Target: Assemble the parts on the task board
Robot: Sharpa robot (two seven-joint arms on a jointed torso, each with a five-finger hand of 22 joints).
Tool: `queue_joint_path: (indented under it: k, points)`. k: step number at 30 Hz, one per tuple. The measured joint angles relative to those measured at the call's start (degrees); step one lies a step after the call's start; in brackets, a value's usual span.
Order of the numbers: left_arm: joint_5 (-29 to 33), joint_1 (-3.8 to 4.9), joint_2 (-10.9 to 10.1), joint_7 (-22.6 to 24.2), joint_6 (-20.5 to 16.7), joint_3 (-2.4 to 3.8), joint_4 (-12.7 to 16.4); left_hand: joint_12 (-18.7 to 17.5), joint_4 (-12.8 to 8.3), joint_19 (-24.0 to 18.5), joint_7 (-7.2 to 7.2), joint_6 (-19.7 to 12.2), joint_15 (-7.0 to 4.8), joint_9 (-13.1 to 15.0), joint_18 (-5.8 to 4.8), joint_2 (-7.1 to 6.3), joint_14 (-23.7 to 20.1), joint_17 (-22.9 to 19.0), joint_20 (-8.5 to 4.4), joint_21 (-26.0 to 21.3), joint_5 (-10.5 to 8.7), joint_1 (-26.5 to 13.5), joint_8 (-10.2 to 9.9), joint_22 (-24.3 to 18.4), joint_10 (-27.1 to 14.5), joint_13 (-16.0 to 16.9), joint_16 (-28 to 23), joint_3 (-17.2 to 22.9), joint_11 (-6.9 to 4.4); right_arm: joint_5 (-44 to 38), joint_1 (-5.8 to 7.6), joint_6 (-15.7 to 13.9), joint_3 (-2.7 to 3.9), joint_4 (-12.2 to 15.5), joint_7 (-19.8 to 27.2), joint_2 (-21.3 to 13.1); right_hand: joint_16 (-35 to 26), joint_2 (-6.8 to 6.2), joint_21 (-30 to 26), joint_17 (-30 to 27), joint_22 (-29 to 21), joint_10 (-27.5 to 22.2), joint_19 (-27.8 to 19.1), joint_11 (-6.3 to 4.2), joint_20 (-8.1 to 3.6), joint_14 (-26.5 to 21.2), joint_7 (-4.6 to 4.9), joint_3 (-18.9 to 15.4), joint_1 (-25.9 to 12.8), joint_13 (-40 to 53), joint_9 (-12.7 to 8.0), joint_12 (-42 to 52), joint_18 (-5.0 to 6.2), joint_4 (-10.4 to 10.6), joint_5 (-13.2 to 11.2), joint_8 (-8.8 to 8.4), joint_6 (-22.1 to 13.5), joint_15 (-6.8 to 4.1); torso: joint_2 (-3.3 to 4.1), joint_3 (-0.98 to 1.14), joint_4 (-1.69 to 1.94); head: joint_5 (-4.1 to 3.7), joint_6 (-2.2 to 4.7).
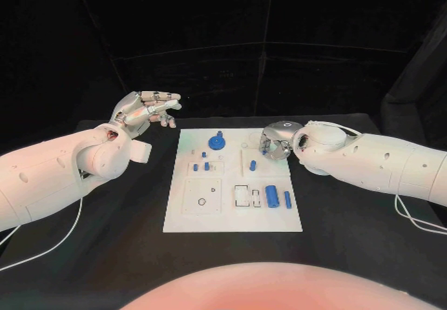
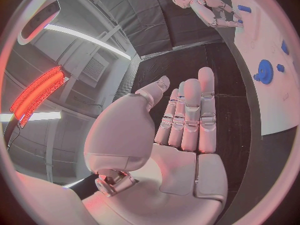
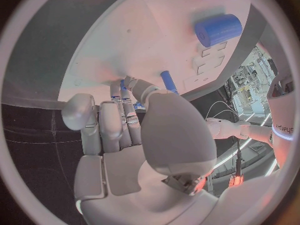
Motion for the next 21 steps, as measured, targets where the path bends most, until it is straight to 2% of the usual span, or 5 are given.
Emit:
queue_joint_path:
  k: [4,6,11,13,21]
  points:
    - [0.0,0.00,0.0,0.0,0.0,0.00,0.0,0.0,0.0,0.0,0.00,0.0,0.00,0.0,0.00,0.00,0.0,0.0,0.00,-0.2,0.00,0.0,0.0,-0.1,0.0,0.1,0.0,0.0,0.00,0.0,0.03,0.5,0.07,0.0,0.0,0.1,0.4,0.38,0.6,0.4,0.8,1.4,0.4,-0.37,-0.04,0.0,-0.37,0.9,-0.4,-0.1,0.1,0.0,0.00,-0.2,-0.1,-0.03,1.5,0.00,-0.01,-0.01,0.00,-0.08,-0.09]
    - [0.1,0.00,0.0,0.0,0.0,0.00,0.0,0.0,0.0,0.0,0.00,0.0,0.00,0.0,0.00,0.00,0.0,-0.1,0.00,-0.2,0.00,0.0,0.0,-0.1,0.0,0.1,0.0,0.0,0.00,0.0,0.08,0.7,0.09,-0.1,0.0,0.2,0.9,0.67,1.1,0.6,1.4,2.1,0.8,-0.71,-0.41,0.0,-0.53,1.3,-0.7,-0.1,0.2,0.0,0.00,-0.2,-0.2,0.01,2.2,0.00,-0.01,-0.01,0.00,-0.08,-0.11]
    - [0.1,0.00,-0.1,0.0,0.0,0.00,-0.1,0.3,0.0,0.0,0.00,0.0,0.00,0.0,-0.01,0.27,0.0,-0.2,0.00,-0.2,0.00,0.3,0.0,-0.2,0.0,0.1,0.0,0.0,0.00,0.0,0.10,1.1,0.11,-0.1,0.0,0.4,1.6,1.14,2.0,1.1,2.6,3.3,1.1,-1.03,-0.69,0.0,-0.94,1.7,-1.1,-0.1,0.5,-0.4,0.00,-0.2,-1.2,0.33,3.4,-0.44,-0.04,-0.03,0.00,-0.09,-0.12]
    - [0.1,0.00,-0.1,0.0,0.0,0.00,-0.1,0.3,0.0,0.0,0.00,0.0,0.00,0.0,0.00,0.27,0.0,-0.2,0.00,-0.2,0.00,0.3,0.0,-0.2,0.0,0.1,0.0,0.0,0.00,0.0,0.11,1.2,0.11,-0.1,0.0,0.4,2.1,1.46,2.7,1.6,3.5,4.0,1.7,-1.18,-0.82,-0.2,-1.29,2.0,-1.4,-0.1,0.5,-0.6,-0.93,-0.4,-1.6,0.48,3.8,-0.64,-0.05,-0.04,0.00,-0.10,-0.12]
    - [0.1,0.00,-0.1,0.0,0.0,0.00,-0.2,0.5,-0.2,0.0,0.00,0.0,0.00,0.0,-0.01,0.36,0.0,-0.3,0.00,-0.4,-0.01,0.4,0.0,-0.3,-0.4,0.1,0.0,-0.2,0.00,0.0,-0.05,0.0,0.02,0.2,-0.7,0.2,2.6,2.19,3.3,2.0,4.7,4.8,1.8,-1.52,-1.00,0.0,-1.40,2.0,-1.6,-0.1,0.7,-0.9,-0.92,-0.4,-2.2,0.66,4.5,-0.85,-0.08,-0.05,-0.01,0.06,-0.13]
